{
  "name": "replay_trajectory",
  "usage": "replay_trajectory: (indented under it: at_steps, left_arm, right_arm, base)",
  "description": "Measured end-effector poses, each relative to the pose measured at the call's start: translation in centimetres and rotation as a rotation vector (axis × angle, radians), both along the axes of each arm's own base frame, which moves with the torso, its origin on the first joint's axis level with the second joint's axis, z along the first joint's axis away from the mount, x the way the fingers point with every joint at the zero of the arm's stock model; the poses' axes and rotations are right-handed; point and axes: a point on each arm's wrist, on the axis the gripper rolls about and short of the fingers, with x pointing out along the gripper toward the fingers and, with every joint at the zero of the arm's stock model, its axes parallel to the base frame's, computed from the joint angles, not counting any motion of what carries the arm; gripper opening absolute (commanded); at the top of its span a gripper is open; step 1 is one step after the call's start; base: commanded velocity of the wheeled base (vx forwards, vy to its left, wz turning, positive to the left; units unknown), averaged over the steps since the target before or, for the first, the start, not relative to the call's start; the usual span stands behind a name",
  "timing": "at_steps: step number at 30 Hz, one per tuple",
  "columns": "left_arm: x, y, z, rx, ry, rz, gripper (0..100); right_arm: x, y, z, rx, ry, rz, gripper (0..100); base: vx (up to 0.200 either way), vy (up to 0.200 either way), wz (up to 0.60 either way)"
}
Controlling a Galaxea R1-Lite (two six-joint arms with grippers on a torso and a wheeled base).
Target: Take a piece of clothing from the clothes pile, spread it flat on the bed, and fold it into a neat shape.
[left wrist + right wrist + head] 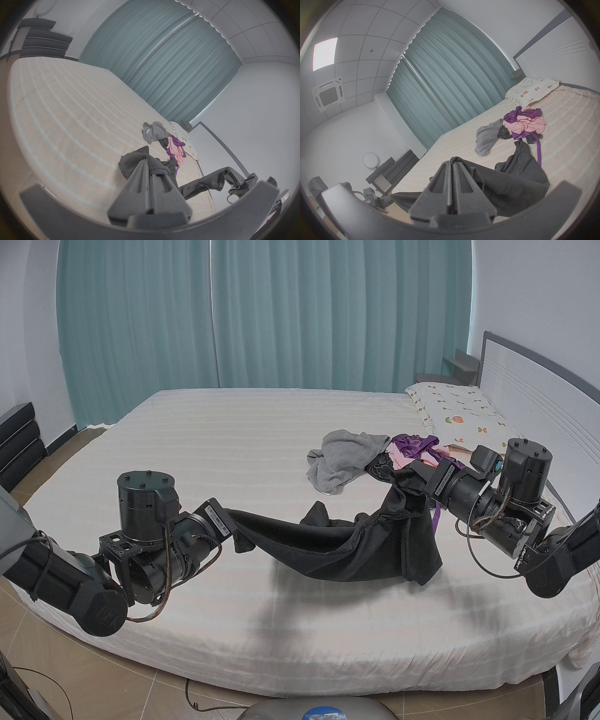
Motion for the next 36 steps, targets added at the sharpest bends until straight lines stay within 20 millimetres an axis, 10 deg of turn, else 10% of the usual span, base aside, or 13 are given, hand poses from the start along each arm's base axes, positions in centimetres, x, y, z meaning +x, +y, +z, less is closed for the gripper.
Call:
replay_trajectory:
  at_steps: [36]
  left_arm:
    - [-0.2,0.2,0.0,0.007,0.000,0.000,0]
  right_arm:
    - [0.2,-1.4,0.6,0.015,-0.016,-0.041,0]
  base:
    - [0.000,0.200,0.00]
